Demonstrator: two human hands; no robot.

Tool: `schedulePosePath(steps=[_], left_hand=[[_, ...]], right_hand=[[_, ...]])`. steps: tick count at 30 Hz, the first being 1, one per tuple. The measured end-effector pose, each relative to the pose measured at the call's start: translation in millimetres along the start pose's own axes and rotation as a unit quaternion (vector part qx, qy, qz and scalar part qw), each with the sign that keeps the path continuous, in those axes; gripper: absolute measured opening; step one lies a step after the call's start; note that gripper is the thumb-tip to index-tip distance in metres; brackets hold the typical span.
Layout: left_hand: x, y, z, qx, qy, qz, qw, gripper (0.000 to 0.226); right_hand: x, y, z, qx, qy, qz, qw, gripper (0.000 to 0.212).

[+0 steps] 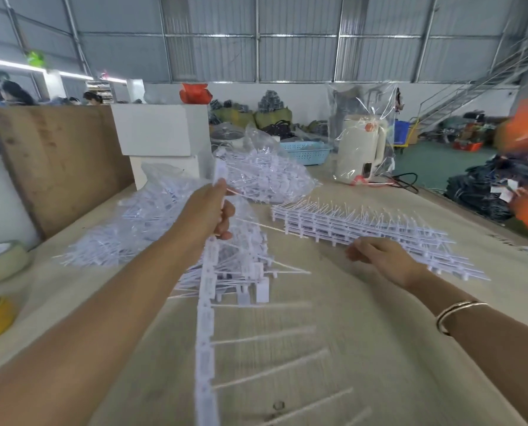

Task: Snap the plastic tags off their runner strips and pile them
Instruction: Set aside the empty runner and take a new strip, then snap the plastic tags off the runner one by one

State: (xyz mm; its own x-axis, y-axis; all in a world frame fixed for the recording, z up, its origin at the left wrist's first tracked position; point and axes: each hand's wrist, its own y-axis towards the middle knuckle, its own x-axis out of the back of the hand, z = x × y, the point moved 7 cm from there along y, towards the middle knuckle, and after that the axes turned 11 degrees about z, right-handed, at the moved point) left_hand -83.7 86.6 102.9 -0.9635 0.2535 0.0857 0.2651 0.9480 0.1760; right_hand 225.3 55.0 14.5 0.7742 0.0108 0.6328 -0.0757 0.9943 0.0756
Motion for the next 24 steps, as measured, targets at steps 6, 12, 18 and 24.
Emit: schedulePosePath(steps=[6,12,18,24], left_hand=[[-54,-25,42,0.099,0.056,0.306,0.945,0.035],[-67,-40,65,0.167,0.123,0.42,0.884,0.033],[-83,-48,66,0.122,0.241,0.455,0.848,0.019],[-69,-49,68,0.022,0.367,0.378,0.849,0.016]], right_hand=[[-36,5,51,0.055,0.097,-0.045,0.993,0.033],[-41,-1,74,0.056,0.26,-0.012,0.964,0.036],[-100,-20,102,0.112,0.092,0.199,0.969,0.036],[-98,-20,95,0.101,0.178,0.187,0.961,0.033]])
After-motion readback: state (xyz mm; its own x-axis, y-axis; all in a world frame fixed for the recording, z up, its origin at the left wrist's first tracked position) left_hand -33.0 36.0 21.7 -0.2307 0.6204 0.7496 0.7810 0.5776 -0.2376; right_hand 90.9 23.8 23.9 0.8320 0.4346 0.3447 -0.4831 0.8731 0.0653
